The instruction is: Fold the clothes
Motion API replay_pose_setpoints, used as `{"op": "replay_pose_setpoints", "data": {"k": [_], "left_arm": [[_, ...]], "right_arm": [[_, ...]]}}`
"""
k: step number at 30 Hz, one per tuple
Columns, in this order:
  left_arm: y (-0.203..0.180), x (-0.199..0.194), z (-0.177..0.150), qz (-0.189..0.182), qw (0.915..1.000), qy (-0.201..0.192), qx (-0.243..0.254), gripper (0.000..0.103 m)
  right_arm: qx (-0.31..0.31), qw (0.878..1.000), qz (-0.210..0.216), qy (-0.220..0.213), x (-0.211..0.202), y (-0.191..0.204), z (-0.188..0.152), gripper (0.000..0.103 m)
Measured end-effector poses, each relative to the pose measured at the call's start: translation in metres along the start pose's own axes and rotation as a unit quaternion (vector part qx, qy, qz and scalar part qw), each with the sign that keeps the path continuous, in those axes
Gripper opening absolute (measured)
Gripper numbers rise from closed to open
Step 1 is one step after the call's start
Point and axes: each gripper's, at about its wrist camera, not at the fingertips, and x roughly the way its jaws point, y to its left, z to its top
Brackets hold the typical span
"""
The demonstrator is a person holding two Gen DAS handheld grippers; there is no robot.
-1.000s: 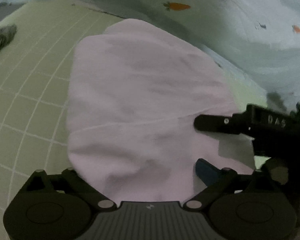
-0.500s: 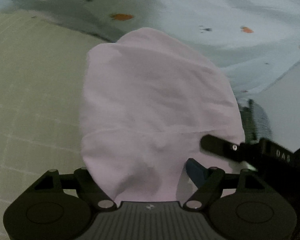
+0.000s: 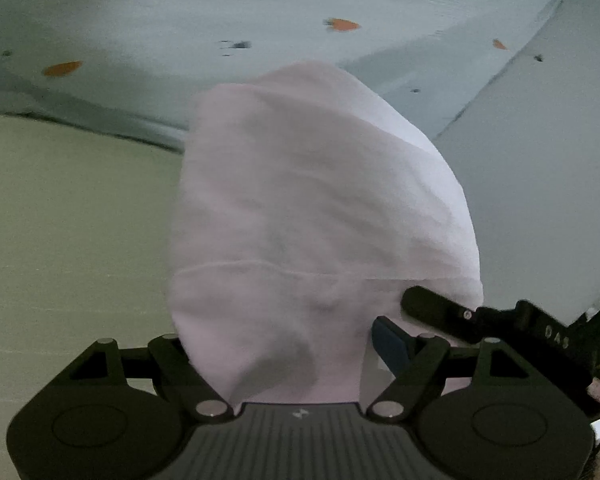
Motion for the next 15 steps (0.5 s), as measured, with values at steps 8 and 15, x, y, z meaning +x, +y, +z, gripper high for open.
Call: {"op": "replay_pose_setpoints", "data": {"k": [8, 15], "left_arm": [[-0.132, 0.085, 0.002, -0.006, 0.9993, -0.034, 0.012, 0.080], [-0.239, 0.193, 0.025, -0.050, 0.9974, -0.050, 0.014, 0.080]], "right_arm": [[-0.002, 0.999, 0.039, -0.025, -0.076, -0.098, 0.111, 0.059], [-0.003, 0.997, 0.051, -0.062, -0.131, -0.188, 0.225, 0.059]]}}
